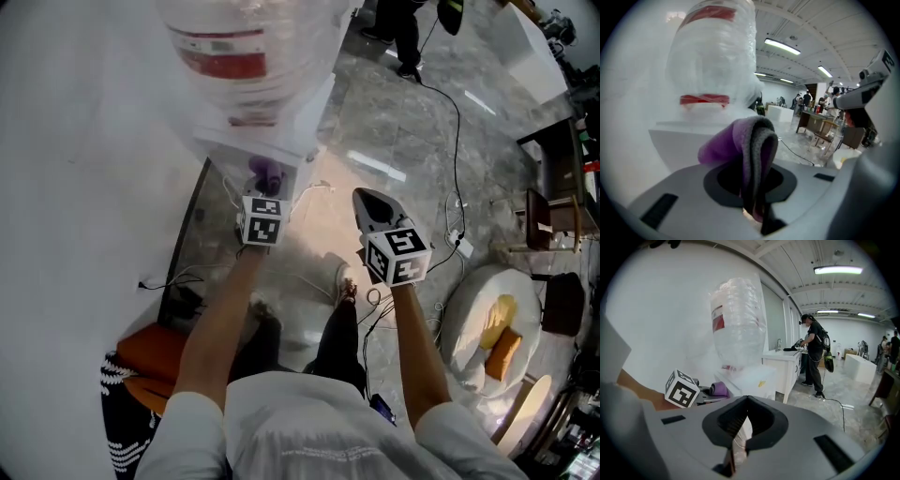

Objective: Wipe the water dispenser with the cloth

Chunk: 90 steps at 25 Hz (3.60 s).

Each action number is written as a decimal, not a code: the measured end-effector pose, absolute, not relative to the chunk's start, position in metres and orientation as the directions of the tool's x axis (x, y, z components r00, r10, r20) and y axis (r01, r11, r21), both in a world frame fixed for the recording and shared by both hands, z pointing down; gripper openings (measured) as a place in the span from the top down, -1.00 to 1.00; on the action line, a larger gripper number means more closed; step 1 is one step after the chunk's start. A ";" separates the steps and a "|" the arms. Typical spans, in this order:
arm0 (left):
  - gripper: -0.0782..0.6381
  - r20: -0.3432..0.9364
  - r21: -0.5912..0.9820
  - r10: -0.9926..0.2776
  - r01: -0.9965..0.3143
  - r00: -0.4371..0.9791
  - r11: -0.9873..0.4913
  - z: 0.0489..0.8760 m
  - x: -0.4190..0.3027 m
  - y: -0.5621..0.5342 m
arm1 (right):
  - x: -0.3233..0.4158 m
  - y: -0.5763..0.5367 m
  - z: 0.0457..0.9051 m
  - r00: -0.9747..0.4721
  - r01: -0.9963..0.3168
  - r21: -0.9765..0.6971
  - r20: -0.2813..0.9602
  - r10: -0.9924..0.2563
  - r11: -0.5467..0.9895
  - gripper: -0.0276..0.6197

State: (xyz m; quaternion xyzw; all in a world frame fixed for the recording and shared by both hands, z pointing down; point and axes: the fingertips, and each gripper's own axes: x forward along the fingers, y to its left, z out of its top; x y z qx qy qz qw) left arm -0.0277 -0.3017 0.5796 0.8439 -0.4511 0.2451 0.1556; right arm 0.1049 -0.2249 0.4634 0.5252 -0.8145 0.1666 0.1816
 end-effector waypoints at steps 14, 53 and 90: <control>0.63 0.570 0.061 -0.617 -0.777 0.542 -0.626 0.590 -0.080 -0.240 | 0.050 -0.239 0.478 -0.399 -0.900 -0.065 0.525 -0.752 0.432 0.89; 0.63 0.643 0.060 -0.704 -0.936 0.301 -0.346 0.800 -0.171 -0.375 | -0.003 -0.273 0.694 -0.492 -0.830 -0.127 0.629 -0.603 0.544 0.89; 0.63 0.695 0.284 -0.557 -0.885 0.455 -0.369 0.829 -0.067 -0.255 | 0.057 -0.213 0.704 -0.420 -0.855 -0.096 0.705 -0.572 0.510 0.89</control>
